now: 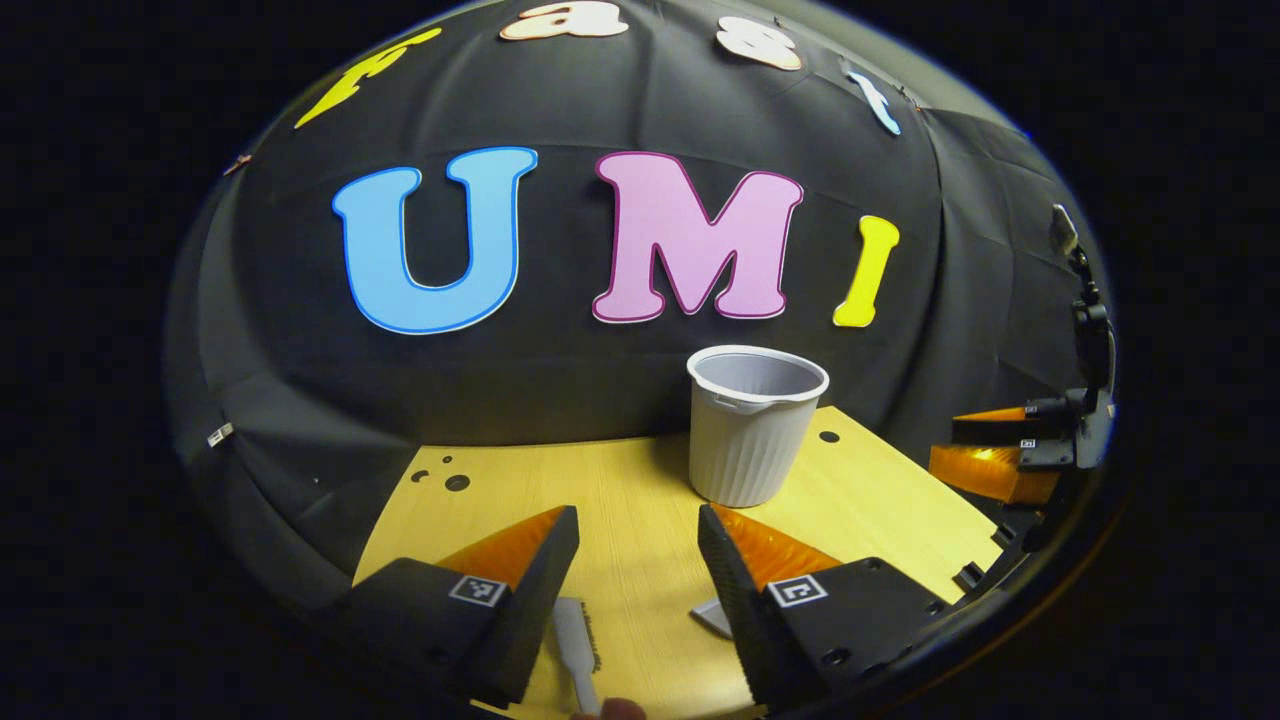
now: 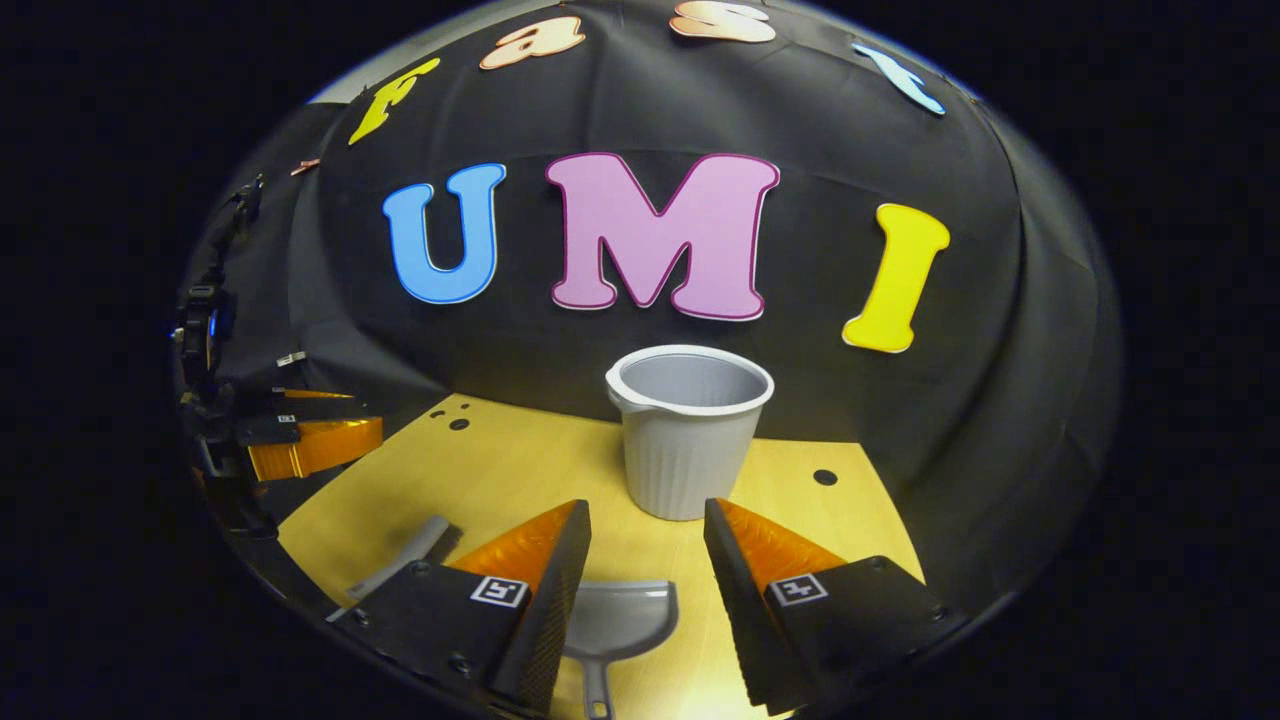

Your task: Pick up the small broom and dustpan from the desktop, sweep the trash into the dustpan with the broom, and then empty the trash into the garbage bin.

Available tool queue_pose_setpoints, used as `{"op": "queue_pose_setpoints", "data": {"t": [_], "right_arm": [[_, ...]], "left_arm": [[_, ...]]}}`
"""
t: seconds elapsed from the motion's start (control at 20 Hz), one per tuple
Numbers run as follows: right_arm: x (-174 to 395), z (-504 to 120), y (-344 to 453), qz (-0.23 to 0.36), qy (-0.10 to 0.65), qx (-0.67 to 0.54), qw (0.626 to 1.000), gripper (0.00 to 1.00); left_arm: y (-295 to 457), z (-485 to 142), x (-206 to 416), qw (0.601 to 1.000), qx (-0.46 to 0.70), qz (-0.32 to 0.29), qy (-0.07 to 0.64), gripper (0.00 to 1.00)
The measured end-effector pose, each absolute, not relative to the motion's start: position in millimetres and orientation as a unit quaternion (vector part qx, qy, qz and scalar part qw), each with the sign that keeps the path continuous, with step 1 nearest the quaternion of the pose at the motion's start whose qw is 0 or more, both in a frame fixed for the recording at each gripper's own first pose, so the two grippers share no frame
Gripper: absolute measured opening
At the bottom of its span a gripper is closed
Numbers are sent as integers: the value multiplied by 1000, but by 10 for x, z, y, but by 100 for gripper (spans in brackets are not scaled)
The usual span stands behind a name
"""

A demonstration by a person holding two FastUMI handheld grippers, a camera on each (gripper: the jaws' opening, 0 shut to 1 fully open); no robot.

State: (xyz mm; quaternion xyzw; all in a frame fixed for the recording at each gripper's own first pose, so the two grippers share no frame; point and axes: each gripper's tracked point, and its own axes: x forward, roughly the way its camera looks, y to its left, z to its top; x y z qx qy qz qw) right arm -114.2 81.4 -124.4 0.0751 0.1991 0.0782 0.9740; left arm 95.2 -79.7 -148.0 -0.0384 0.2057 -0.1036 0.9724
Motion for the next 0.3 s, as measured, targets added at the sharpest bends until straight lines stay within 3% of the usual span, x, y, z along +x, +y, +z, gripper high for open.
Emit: {"op": "queue_pose_setpoints", "data": {"t": [0.15, 0.3], "right_arm": [[-1160, -1234, 826, 72, 192, 81, 975, 88], [-1166, -1297, 849, 63, 197, 93, 974, 92]], "left_arm": [[-797, -1419, 971, 977, -37, -103, 185, 86], [-860, -1503, 952, 972, -49, -115, 200, 87]]}}
